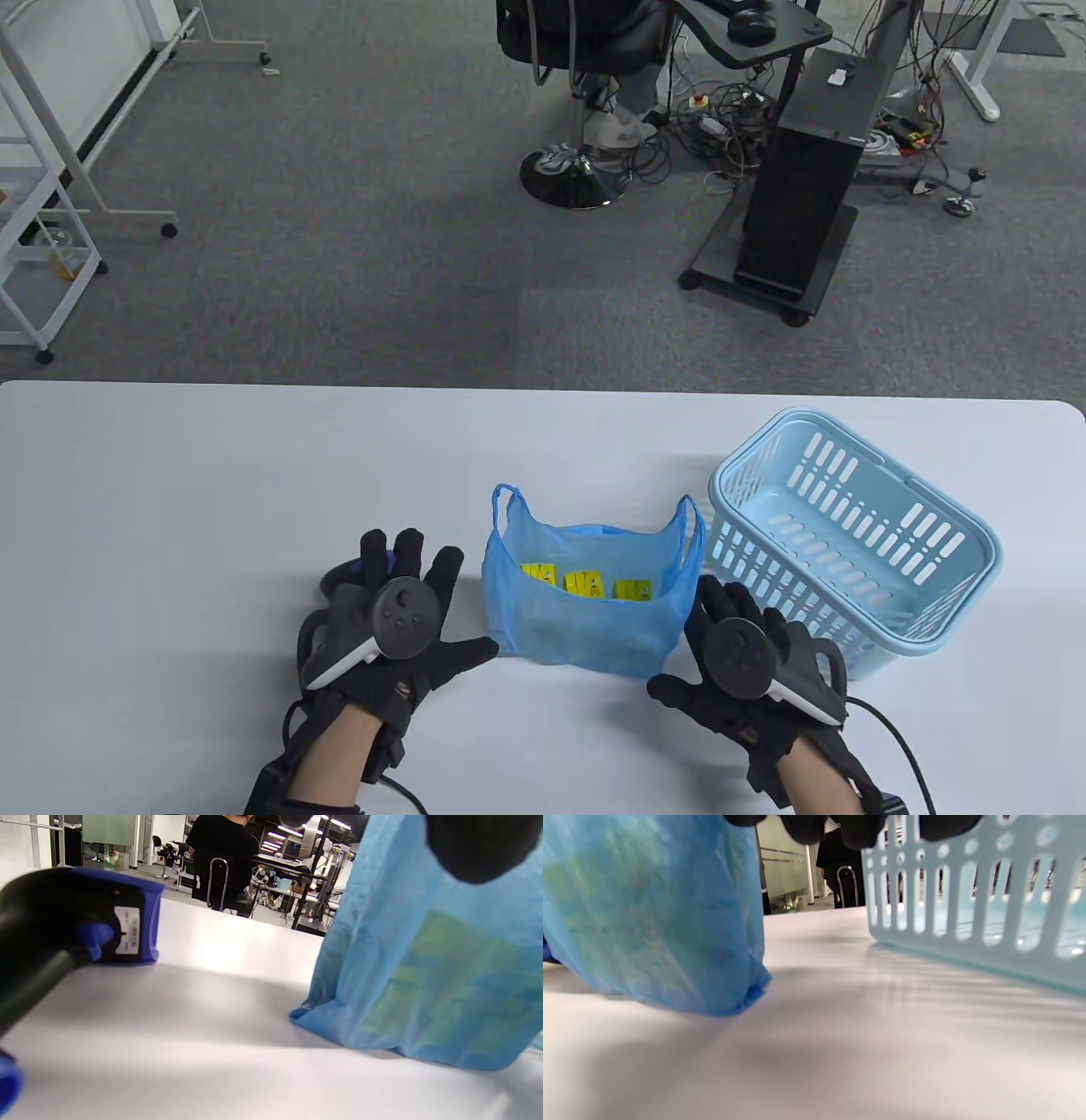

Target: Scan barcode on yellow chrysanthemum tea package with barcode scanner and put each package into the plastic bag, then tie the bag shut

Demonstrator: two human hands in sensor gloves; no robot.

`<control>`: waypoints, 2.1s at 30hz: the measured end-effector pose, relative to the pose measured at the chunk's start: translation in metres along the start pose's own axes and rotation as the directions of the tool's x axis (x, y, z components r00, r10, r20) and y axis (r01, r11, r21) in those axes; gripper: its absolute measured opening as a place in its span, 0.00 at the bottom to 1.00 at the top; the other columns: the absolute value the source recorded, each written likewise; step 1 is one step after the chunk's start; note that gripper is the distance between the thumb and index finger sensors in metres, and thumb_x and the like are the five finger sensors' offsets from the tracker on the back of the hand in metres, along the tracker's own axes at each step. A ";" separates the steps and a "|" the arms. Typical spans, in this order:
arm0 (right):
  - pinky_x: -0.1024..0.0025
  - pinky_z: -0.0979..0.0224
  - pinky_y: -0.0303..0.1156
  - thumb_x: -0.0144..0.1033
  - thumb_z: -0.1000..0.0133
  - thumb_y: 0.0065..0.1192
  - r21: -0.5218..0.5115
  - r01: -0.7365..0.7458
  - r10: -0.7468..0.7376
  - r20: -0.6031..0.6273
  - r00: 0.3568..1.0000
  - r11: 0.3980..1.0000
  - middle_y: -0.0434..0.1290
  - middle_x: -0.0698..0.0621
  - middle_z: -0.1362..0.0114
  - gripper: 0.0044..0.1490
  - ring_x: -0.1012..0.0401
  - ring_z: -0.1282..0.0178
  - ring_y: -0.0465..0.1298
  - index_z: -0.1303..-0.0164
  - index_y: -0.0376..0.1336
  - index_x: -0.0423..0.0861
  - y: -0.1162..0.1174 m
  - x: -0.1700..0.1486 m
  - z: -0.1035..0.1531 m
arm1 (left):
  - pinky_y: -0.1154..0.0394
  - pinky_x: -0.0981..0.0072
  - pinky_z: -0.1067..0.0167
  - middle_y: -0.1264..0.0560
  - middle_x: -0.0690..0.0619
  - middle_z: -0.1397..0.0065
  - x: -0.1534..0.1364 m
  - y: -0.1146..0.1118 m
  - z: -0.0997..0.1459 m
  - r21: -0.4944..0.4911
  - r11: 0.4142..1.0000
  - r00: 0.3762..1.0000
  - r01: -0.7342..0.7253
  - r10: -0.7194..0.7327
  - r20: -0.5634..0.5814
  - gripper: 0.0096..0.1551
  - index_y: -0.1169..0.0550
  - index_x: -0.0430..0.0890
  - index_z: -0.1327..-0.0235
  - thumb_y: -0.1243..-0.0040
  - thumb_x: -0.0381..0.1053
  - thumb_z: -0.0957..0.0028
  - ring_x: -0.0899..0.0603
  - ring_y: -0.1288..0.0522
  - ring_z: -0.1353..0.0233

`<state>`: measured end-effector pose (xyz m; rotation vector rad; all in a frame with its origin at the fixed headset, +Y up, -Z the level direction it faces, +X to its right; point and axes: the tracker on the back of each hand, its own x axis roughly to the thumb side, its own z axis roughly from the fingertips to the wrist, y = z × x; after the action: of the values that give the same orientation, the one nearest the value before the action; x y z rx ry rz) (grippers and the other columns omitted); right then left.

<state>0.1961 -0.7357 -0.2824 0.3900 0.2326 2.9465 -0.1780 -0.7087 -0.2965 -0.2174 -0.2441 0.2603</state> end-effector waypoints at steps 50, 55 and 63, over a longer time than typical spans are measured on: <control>0.46 0.18 0.51 0.31 0.55 0.62 -0.204 0.352 -0.298 0.254 0.920 0.914 0.59 0.48 0.19 0.23 0.49 0.16 0.55 0.52 0.73 0.60 -0.177 0.051 -0.053 | 0.39 0.28 0.31 0.30 0.39 0.19 0.137 0.108 -0.049 -0.163 0.914 0.758 -0.372 0.401 0.514 0.18 0.12 0.61 0.56 0.41 0.37 0.45 0.29 0.35 0.19; 0.45 0.18 0.49 0.32 0.54 0.63 -0.193 0.478 -0.415 0.293 0.861 0.857 0.56 0.47 0.18 0.23 0.48 0.15 0.53 0.50 0.73 0.58 -0.173 0.060 -0.058 | 0.41 0.27 0.31 0.42 0.34 0.16 0.166 0.087 -0.070 -0.248 0.935 0.790 -0.253 0.347 0.505 0.19 0.14 0.63 0.53 0.42 0.39 0.43 0.26 0.40 0.18; 0.44 0.18 0.50 0.45 0.55 0.64 -0.287 0.398 -0.317 0.289 0.903 0.871 0.54 0.45 0.17 0.38 0.46 0.15 0.53 0.30 0.65 0.55 -0.170 0.050 -0.054 | 0.35 0.31 0.33 0.19 0.50 0.31 0.155 0.077 -0.081 -0.229 0.889 0.735 -0.397 0.458 0.501 0.19 0.13 0.61 0.52 0.40 0.38 0.45 0.35 0.26 0.24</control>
<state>0.1574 -0.5684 -0.3512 0.5653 -0.2134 2.4765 -0.0290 -0.6074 -0.3600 -0.3041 -0.7845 0.7801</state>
